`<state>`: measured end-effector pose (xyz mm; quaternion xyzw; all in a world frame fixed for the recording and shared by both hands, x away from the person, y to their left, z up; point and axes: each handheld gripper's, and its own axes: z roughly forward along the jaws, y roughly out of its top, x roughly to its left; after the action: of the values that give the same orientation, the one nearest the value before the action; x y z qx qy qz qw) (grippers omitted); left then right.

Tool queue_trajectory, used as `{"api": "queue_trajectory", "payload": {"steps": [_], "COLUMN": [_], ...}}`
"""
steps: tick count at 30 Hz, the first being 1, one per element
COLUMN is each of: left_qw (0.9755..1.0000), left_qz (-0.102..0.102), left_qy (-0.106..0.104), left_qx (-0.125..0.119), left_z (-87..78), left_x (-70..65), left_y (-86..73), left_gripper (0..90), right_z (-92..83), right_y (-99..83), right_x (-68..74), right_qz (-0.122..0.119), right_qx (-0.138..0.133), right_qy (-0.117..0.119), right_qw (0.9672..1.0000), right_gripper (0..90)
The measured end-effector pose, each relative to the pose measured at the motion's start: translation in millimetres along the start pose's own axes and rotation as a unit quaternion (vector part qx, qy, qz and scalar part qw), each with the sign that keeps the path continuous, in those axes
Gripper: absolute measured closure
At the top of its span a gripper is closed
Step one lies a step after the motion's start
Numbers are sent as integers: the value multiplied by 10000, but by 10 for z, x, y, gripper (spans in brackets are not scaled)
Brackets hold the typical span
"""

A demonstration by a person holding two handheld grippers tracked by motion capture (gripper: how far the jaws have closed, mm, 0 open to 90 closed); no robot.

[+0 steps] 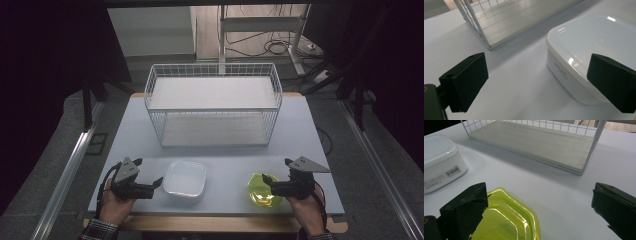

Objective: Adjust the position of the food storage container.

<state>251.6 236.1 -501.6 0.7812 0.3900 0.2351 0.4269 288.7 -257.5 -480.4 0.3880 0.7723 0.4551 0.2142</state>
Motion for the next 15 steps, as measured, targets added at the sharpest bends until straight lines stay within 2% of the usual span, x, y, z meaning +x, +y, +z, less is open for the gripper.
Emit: {"api": "queue_trajectory", "payload": {"steps": [7,15], "left_qw": [9998,9998], "left_qz": [-161,-144], "left_qy": [-101,-126], "left_qx": [-99,-89], "left_z": [-6,15], "left_x": [34,32], "left_y": [-13,-17], "left_gripper": [38,41], "right_z": [5,20], "right_y": [2,-13], "right_x": [12,10], "right_qz": [-73,-85], "right_qx": [31,93], "right_qy": [-29,-63], "right_qw": [10000,9999], "right_gripper": [13,13]}}
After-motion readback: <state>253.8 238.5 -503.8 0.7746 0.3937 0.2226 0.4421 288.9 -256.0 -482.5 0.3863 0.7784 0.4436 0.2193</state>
